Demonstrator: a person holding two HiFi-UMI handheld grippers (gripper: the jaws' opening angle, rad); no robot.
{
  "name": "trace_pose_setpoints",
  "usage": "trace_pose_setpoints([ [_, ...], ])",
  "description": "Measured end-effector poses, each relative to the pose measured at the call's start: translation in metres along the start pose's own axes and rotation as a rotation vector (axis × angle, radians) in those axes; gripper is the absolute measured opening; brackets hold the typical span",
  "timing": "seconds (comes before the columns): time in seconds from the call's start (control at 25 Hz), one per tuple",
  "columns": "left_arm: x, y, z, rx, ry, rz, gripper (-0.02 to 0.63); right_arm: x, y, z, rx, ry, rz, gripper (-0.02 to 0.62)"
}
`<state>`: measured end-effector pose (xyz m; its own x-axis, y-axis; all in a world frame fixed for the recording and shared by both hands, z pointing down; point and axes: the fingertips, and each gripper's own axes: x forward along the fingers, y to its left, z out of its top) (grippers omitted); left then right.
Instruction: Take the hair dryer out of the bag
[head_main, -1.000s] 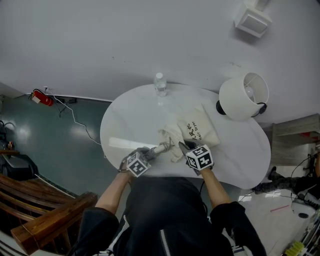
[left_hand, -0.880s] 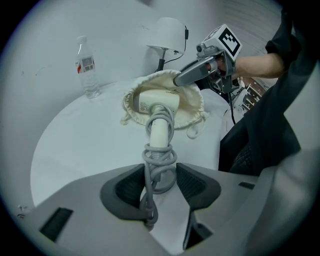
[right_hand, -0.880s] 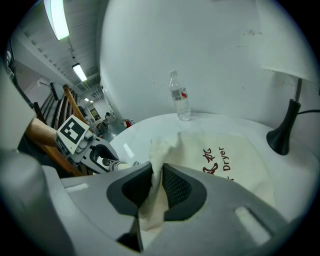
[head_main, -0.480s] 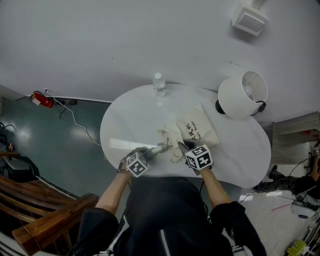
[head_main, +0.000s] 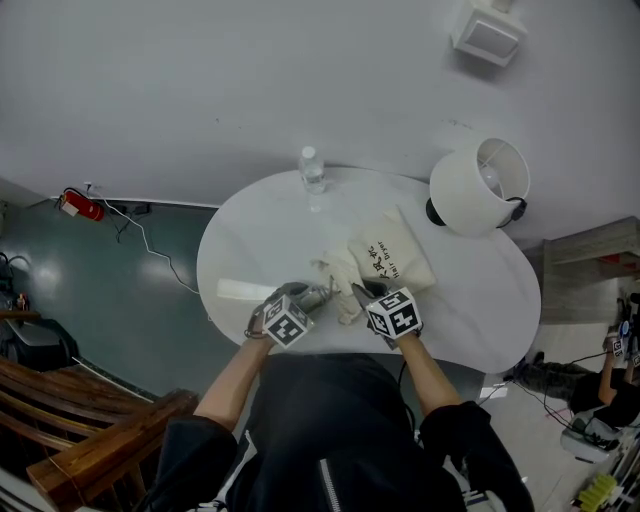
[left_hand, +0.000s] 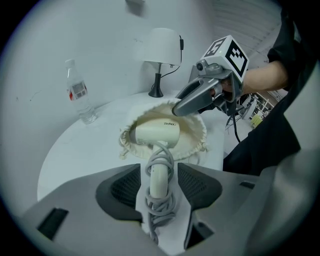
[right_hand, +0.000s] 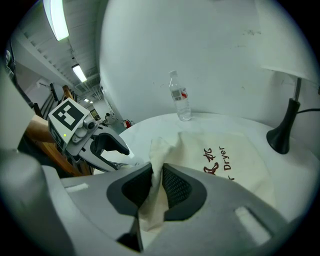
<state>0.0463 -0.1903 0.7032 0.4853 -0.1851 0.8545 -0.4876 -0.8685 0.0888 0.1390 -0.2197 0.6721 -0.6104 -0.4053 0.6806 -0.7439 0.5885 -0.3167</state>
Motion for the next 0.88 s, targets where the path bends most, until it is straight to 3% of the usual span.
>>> trace_pose_setpoints([
  [0.6,0.052,-0.009,0.032,0.017,0.055,-0.039,0.249,0.000,0.001,-0.003,0.012,0.001,0.007,0.051],
  [0.88,0.069,-0.007,0.026,0.026,0.168,-0.049,0.249,-0.001,0.000,-0.003,0.019,0.003,0.012,0.051],
])
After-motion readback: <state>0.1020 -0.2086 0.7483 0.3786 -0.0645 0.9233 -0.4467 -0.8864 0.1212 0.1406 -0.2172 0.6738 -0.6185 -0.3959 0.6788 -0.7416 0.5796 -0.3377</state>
